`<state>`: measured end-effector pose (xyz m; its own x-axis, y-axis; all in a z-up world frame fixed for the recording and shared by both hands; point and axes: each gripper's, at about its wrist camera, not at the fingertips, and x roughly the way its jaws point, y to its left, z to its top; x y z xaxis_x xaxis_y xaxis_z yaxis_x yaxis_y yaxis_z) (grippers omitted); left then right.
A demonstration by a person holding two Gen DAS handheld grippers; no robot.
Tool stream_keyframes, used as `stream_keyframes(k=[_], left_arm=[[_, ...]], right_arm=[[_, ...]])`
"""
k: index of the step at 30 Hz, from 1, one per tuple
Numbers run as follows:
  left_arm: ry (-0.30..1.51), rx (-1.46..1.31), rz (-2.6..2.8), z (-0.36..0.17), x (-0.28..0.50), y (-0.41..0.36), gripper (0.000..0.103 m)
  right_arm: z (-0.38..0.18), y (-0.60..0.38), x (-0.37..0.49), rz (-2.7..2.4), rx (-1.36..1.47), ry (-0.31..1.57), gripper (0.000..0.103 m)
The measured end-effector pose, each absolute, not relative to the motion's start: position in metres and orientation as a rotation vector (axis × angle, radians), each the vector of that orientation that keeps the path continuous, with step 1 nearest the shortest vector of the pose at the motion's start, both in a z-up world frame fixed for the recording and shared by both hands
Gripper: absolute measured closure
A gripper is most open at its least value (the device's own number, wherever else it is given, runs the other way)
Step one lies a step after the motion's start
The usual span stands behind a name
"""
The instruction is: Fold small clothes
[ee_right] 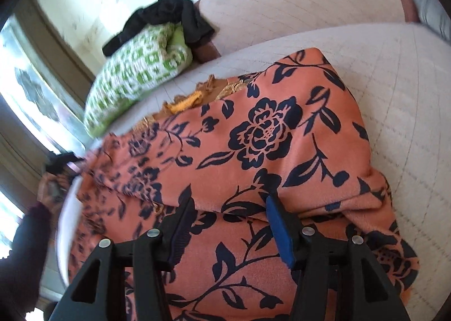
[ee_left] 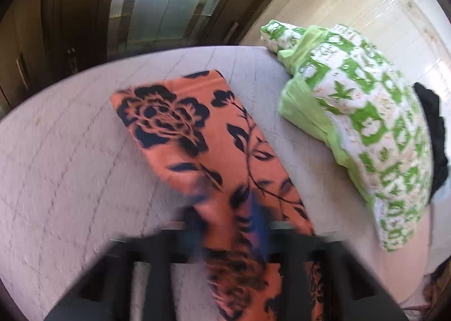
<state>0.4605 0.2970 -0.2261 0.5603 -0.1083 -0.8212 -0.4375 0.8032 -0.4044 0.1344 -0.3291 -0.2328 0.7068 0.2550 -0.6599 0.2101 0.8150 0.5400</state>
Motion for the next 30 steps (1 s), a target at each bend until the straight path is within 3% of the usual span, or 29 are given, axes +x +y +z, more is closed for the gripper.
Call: stream_keyframes(k=[2, 7, 13, 19, 21, 23, 24, 27, 30], left_arm=[[0.988, -0.635, 0.225, -0.222, 0.462, 0.294, 0.096], [0.897, -0.406, 0.121, -0.141, 0.435, 0.229, 0.096], [0.783, -0.108, -0.112, -0.034, 0.367, 0.082, 0.096], [0.792, 0.076, -0.363, -0.001, 0.298, -0.075, 0.094], [0.839, 0.150, -0.466, -0.008, 0.264, -0.131, 0.084], [0.862, 0.279, -0.542, -0.021, 0.229, -0.176, 0.027], [0.836, 0.356, -0.552, -0.026, 0.208, -0.191, 0.018], [0.744, 0.466, -0.596, -0.034, 0.165, -0.202, 0.016], [0.731, 0.379, -0.583, -0.037, 0.164, -0.164, 0.016]], right_arm=[[-0.232, -0.335, 0.128, 0.039, 0.675, 0.781, 0.051], [-0.228, -0.351, 0.097, 0.056, 0.717, 0.710, 0.058], [-0.208, -0.387, 0.065, -0.004, 0.789, 0.572, 0.058], [-0.197, -0.419, 0.038, -0.066, 0.864, 0.473, 0.058], [-0.196, -0.428, 0.031, -0.082, 0.891, 0.454, 0.058], [-0.196, -0.436, 0.024, -0.104, 0.912, 0.440, 0.057], [-0.196, -0.439, 0.022, -0.114, 0.928, 0.437, 0.055], [-0.199, -0.446, 0.015, -0.126, 0.965, 0.441, 0.049], [-0.196, -0.445, 0.015, -0.119, 0.949, 0.458, 0.049]])
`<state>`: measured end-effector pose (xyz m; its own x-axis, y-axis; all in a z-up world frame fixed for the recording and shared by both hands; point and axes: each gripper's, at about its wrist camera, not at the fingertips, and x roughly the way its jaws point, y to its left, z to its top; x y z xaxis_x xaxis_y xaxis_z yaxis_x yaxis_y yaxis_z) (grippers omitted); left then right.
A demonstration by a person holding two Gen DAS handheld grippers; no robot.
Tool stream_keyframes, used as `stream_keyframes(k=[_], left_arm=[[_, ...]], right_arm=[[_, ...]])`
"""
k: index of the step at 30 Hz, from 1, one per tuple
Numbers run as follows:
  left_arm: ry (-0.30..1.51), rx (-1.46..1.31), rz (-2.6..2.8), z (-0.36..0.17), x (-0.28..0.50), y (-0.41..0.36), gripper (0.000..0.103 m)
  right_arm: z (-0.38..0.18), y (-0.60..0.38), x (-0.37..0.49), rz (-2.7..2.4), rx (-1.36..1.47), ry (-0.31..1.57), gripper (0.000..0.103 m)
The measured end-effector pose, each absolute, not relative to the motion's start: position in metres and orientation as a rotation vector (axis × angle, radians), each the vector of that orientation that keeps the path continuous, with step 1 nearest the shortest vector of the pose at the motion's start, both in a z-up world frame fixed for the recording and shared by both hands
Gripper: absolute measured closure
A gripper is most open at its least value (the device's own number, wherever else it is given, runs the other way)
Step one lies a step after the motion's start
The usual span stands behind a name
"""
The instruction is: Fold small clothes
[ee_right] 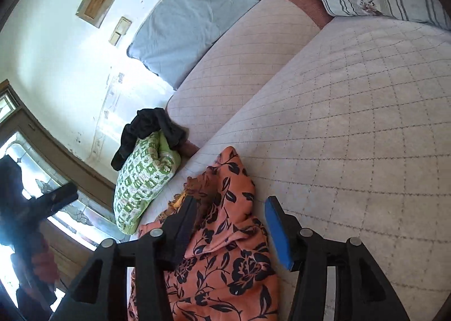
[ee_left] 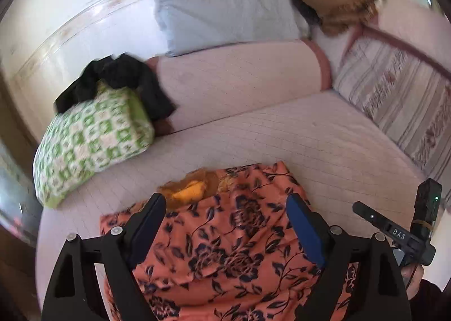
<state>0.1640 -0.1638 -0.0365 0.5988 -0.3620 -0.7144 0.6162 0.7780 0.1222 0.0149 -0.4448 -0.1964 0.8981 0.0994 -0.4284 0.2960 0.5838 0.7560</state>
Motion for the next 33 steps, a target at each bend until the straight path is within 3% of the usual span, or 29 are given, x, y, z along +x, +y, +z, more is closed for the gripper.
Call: stream_keyframes(k=[8, 15, 19, 22, 29, 33], left_arm=[[0.803, 0.081, -0.133, -0.124, 0.223, -0.012, 0.014], [0.794, -0.001, 0.010, -0.171, 0.256, 0.035, 0.014], [0.806, -0.041, 0.029, -0.186, 0.275, 0.045, 0.014], [0.881, 0.001, 0.049, -0.203, 0.285, 0.042, 0.014], [0.866, 0.040, 0.118, -0.203, 0.282, 0.047, 0.014], [0.878, 0.156, 0.153, -0.212, 0.281, 0.038, 0.014]], right_arm=[[-0.174, -0.395, 0.074, -0.002, 0.793, 0.637, 0.049], [-0.220, -0.404, 0.162, -0.067, 1.057, 0.834, 0.049], [-0.245, -0.409, 0.173, -0.164, 1.196, 0.778, 0.061], [-0.241, -0.413, 0.177, -0.215, 1.169, 0.722, 0.094], [-0.188, -0.403, 0.134, -0.234, 0.919, 0.623, 0.094], [-0.213, -0.409, 0.131, -0.263, 0.888, 0.855, 0.091]])
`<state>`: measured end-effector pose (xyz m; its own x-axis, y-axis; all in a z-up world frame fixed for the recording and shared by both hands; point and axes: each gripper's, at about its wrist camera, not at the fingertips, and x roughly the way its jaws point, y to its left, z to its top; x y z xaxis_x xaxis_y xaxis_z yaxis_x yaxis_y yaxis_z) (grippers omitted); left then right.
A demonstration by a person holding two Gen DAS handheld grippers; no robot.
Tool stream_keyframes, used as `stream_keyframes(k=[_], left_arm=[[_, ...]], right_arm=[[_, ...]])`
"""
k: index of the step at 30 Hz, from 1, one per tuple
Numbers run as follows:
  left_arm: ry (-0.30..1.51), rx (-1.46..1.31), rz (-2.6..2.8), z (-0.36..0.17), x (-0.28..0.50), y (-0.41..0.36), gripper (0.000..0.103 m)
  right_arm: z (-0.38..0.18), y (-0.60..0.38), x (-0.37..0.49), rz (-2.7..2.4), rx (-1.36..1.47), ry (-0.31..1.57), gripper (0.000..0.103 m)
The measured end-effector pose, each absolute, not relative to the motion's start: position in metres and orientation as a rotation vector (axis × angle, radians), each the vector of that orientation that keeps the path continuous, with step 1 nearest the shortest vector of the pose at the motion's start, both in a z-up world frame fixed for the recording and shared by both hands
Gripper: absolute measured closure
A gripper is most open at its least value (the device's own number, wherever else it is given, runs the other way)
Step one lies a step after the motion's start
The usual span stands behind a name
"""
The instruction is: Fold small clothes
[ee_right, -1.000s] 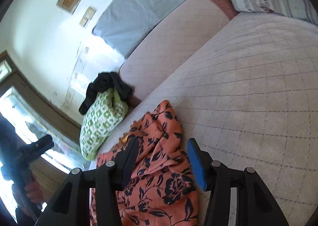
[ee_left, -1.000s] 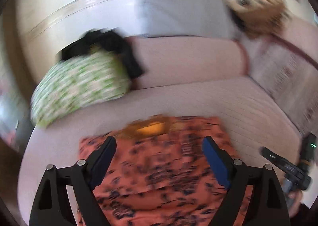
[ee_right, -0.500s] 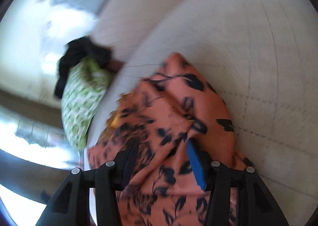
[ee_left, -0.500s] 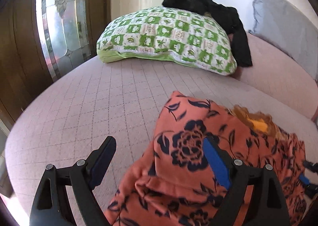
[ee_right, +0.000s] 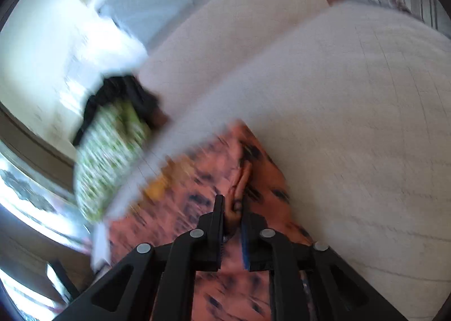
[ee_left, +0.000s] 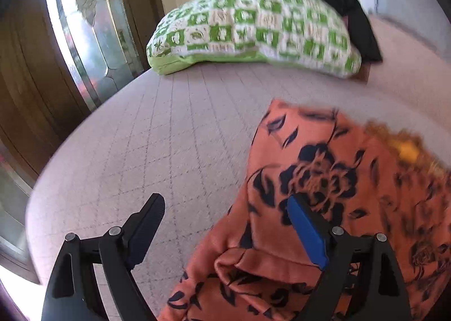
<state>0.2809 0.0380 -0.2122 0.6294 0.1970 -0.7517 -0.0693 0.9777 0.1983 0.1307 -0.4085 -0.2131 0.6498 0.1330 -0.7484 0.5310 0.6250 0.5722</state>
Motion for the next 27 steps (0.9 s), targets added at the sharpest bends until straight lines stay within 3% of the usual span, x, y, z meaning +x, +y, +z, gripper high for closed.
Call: stream_keyframes(k=[1, 6, 11, 16, 22, 27], left_arm=[[0.885, 0.173, 0.164, -0.214, 0.280, 0.037, 0.014], [0.779, 0.161, 0.157, -0.192, 0.269, 0.040, 0.014], [0.773, 0.125, 0.089, -0.191, 0.271, 0.030, 0.014], [0.965, 0.213, 0.069, -0.233, 0.292, 0.020, 0.012], [0.957, 0.131, 0.067, -0.220, 0.290, 0.039, 0.009], [0.841, 0.155, 0.030, -0.199, 0.259, 0.043, 0.009]], right_arm=[[-0.221, -0.413, 0.125, -0.264, 0.922, 0.904, 0.090], [-0.192, -0.422, 0.104, -0.305, 0.855, 0.771, 0.087], [-0.171, -0.404, 0.155, -0.187, 0.760, 0.730, 0.087], [-0.241, -0.395, 0.211, -0.226, 0.803, 0.954, 0.090], [-0.221, -0.408, 0.167, -0.162, 0.863, 0.882, 0.088], [-0.188, -0.405, 0.091, -0.105, 0.805, 0.848, 0.086]])
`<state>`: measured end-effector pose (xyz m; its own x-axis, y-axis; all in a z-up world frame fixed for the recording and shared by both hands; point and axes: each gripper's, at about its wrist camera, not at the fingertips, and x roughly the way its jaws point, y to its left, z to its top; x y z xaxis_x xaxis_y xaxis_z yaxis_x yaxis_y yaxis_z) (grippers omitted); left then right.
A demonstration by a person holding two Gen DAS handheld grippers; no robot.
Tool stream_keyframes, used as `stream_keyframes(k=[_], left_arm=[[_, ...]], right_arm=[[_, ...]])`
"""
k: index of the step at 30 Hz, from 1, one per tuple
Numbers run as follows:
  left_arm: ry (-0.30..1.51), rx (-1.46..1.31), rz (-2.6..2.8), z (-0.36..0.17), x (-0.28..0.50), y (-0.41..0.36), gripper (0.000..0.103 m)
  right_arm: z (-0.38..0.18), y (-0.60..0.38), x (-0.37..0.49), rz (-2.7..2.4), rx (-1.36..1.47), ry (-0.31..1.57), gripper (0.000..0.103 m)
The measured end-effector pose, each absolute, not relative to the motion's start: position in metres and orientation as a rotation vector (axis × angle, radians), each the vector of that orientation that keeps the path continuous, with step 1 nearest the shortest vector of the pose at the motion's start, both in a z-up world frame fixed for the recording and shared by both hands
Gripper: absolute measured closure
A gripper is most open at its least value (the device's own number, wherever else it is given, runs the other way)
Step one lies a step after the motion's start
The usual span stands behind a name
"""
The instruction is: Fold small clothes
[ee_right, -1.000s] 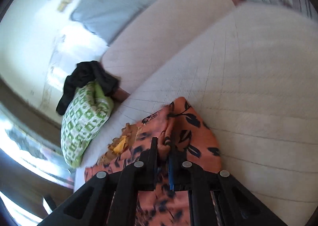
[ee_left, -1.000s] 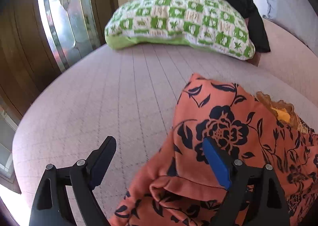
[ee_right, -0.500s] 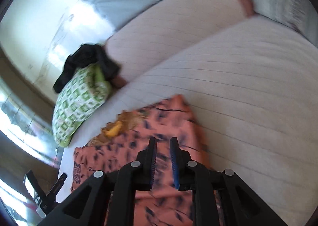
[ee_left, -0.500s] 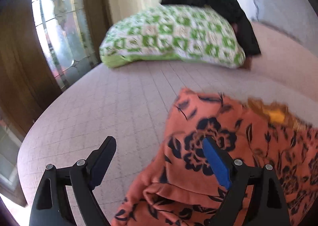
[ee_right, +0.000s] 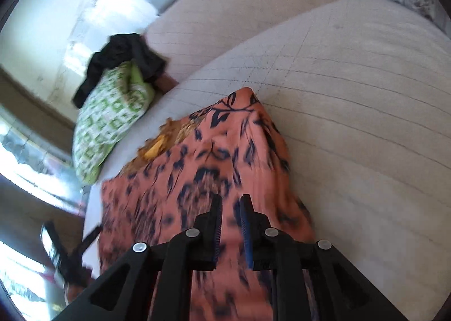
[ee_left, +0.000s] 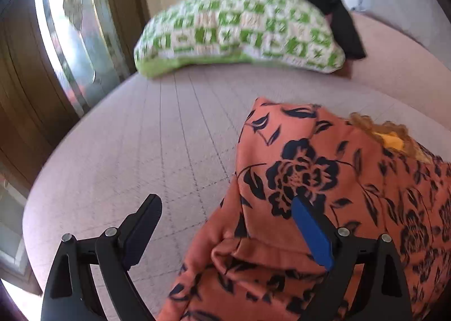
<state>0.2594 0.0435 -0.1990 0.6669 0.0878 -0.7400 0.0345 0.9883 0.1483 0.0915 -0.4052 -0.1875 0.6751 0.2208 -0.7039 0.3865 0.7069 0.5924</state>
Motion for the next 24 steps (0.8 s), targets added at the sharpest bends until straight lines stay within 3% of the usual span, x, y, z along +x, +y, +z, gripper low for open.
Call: stream_keyframes(k=[9, 13, 16, 24], left_arm=[[0.869, 0.170, -0.084, -0.194, 0.163, 0.047, 0.009], [0.969, 0.144, -0.058, -0.211, 0.130, 0.065, 0.009], [1.011, 0.206, -0.028, -0.223, 0.110, 0.077, 0.009], [1.000, 0.175, 0.047, -0.183, 0.091, 0.135, 0.009]], right_arm=[[-0.180, -0.380, 0.016, -0.020, 0.891, 0.877, 0.087], [-0.201, -0.353, 0.016, 0.013, 0.893, 0.991, 0.087], [-0.230, -0.323, 0.014, 0.055, 0.845, 1.188, 0.078], [-0.204, -0.341, -0.027, 0.080, 0.806, 1.100, 0.075]])
